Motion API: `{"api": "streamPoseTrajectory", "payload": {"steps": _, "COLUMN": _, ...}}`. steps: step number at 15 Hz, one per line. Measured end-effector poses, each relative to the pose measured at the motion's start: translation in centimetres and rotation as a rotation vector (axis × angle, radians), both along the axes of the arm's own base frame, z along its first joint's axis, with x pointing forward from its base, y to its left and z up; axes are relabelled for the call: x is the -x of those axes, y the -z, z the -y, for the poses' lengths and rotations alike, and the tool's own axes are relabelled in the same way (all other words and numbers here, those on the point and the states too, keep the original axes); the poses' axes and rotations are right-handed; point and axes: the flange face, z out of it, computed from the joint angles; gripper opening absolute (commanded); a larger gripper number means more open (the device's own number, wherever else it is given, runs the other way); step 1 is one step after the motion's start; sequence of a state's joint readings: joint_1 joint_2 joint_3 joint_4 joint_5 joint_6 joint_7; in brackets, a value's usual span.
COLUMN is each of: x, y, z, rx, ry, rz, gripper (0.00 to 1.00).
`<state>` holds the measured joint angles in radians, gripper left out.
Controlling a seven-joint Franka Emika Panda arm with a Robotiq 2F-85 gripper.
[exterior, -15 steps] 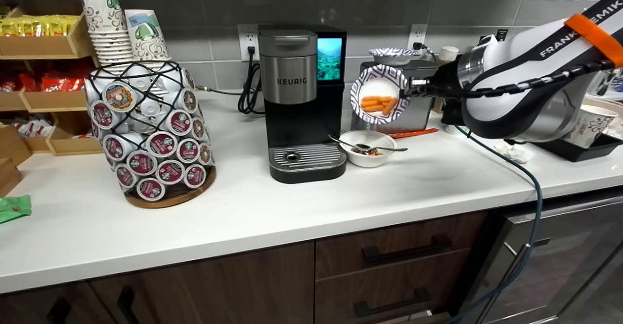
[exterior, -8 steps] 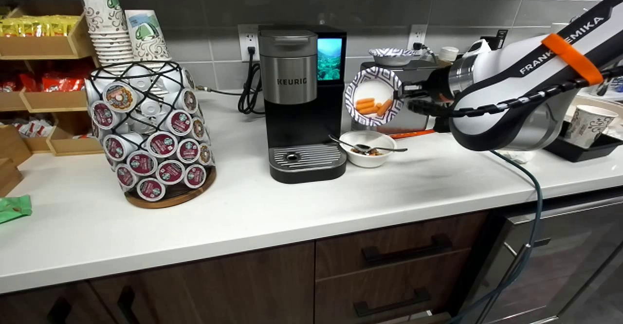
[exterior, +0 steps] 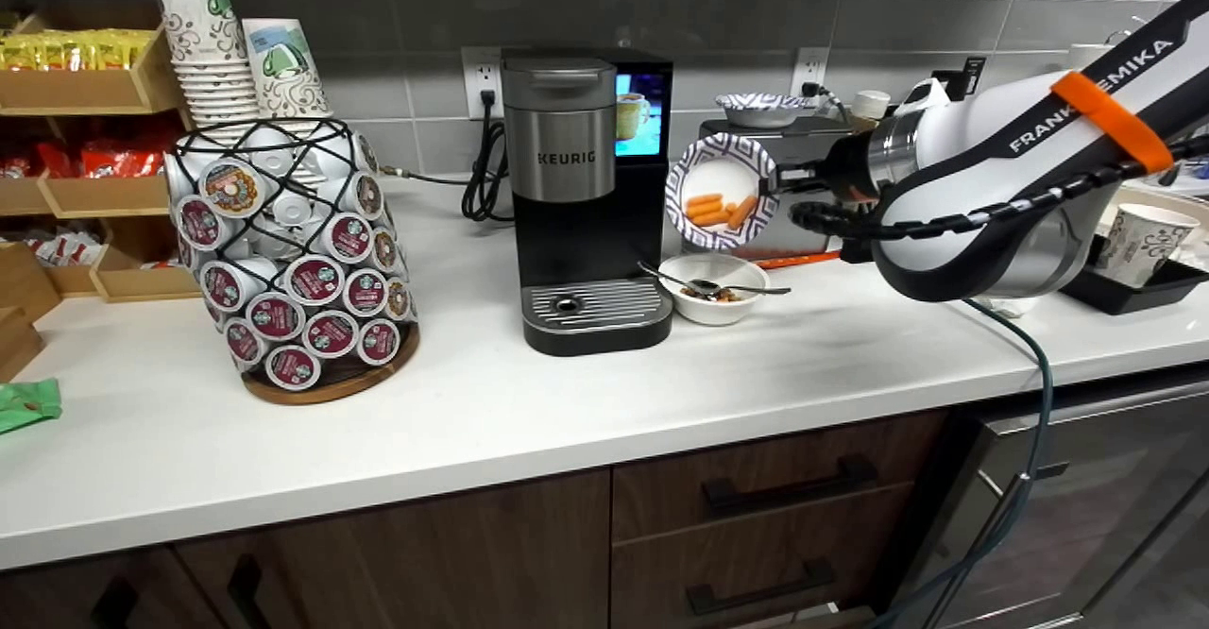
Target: Empty the contents of the paper bowl onto the white bowl and then place the paper bowl on top of the recycling bin
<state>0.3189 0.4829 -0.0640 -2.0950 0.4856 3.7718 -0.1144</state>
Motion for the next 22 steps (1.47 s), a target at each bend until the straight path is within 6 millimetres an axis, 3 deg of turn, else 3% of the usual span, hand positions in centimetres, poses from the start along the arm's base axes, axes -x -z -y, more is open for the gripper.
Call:
{"api": "streamPoseTrajectory", "payload": {"steps": 3, "x": 0.5, "y": 0.4, "z": -0.9, "rx": 0.026, "ry": -0.031, "rz": 0.045, "gripper": 0.01}}
{"api": "streamPoseTrajectory", "payload": {"steps": 12, "x": 1.5, "y": 2.0, "z": -0.9, "rx": 0.12, "ry": -0.055, "rz": 0.155, "gripper": 0.01}}
{"api": "streamPoseTrajectory", "payload": {"steps": 22, "x": 2.6, "y": 1.2, "z": -0.5, "rx": 0.237, "ry": -0.053, "rz": 0.294, "gripper": 0.01}}
